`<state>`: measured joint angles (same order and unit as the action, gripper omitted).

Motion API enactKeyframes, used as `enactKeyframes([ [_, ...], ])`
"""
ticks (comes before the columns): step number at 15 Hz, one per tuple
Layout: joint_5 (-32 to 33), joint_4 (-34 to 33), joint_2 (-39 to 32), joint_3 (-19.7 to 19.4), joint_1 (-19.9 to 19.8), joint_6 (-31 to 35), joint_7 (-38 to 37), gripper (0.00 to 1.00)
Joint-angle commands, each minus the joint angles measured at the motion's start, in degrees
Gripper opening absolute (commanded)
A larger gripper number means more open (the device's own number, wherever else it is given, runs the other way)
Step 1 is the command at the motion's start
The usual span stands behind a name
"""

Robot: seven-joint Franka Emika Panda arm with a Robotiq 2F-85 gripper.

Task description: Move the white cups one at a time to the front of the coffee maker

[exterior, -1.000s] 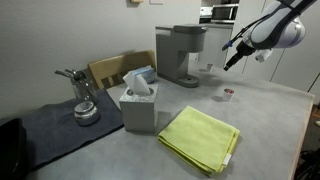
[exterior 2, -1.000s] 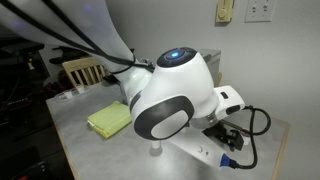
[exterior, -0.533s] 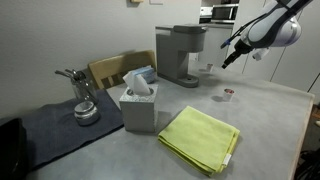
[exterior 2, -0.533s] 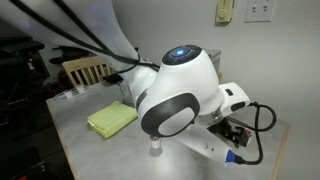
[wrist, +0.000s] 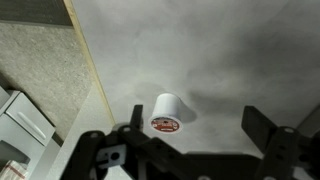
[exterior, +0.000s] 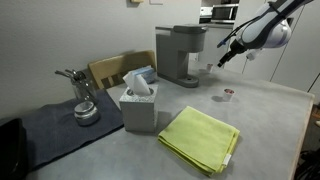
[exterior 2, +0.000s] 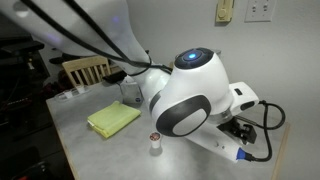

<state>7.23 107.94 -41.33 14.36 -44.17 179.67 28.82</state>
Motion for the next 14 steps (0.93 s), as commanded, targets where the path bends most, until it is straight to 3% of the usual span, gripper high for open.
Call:
enactKeyframes([
  [1,1.7,-5.3,-3.6,3.7,-3.3,-2.3,1.0,1.00],
  [6,0.8,-10.7,-7.4,8.9,-7.1,-6.7,3.4,1.00],
  [14,-1.4,-19.8,-11.2,8.6,-6.2,-13.5,6.3,1.00],
])
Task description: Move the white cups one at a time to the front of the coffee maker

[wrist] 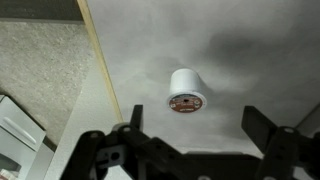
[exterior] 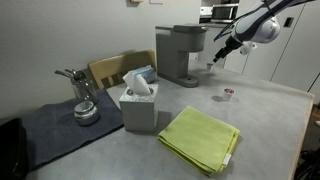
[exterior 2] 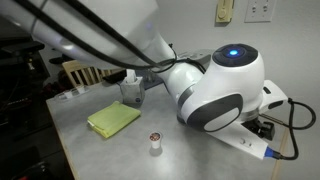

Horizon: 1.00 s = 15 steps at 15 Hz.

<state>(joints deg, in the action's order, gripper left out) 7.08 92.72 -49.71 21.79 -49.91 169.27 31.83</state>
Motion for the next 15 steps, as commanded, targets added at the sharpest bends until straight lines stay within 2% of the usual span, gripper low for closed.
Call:
enactKeyframes([
  [1,-1.7,-5.8,-3.5,1.3,-0.5,-4.2,4.0,1.00],
  [8,-6.6,-12.9,-8.0,1.6,0.5,-10.7,8.4,1.00],
  [15,-11.1,-17.2,-10.8,1.0,2.0,-12.3,10.9,1.00],
])
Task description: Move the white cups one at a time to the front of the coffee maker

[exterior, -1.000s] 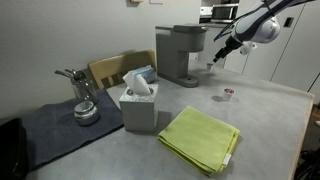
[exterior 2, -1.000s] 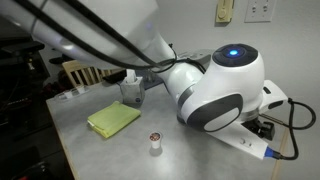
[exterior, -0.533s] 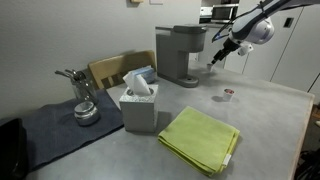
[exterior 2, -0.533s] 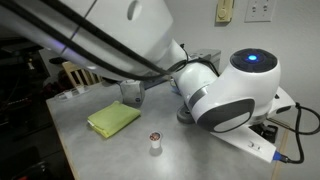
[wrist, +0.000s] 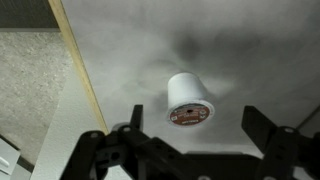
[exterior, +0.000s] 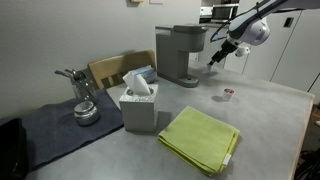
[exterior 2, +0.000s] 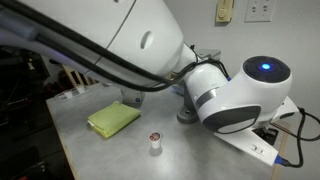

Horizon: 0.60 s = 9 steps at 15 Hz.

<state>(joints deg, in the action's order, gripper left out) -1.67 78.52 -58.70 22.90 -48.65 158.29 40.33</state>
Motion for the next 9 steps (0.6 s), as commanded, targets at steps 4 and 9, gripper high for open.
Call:
enactKeyframes([
  [4,-3.3,-3.5,-2.9,-0.1,1.4,-0.9,2.7,1.00],
  [9,-3.3,-4.7,-4.2,-0.4,2.3,-0.8,2.5,1.00],
])
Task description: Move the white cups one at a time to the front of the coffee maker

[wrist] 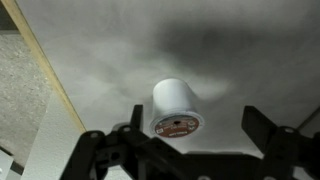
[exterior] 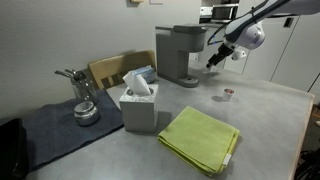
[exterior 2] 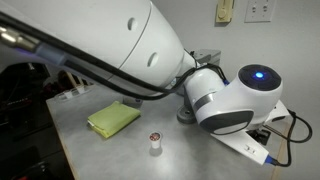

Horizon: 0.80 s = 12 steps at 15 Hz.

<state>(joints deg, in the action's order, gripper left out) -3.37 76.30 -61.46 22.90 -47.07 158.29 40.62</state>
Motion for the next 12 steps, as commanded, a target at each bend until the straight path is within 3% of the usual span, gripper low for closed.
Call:
enactKeyframes([
  [1,-1.3,-2.9,-1.8,-0.7,1.0,-0.3,2.3,1.00],
  [12,-1.3,-4.9,-2.7,-1.3,1.5,0.5,5.1,1.00],
])
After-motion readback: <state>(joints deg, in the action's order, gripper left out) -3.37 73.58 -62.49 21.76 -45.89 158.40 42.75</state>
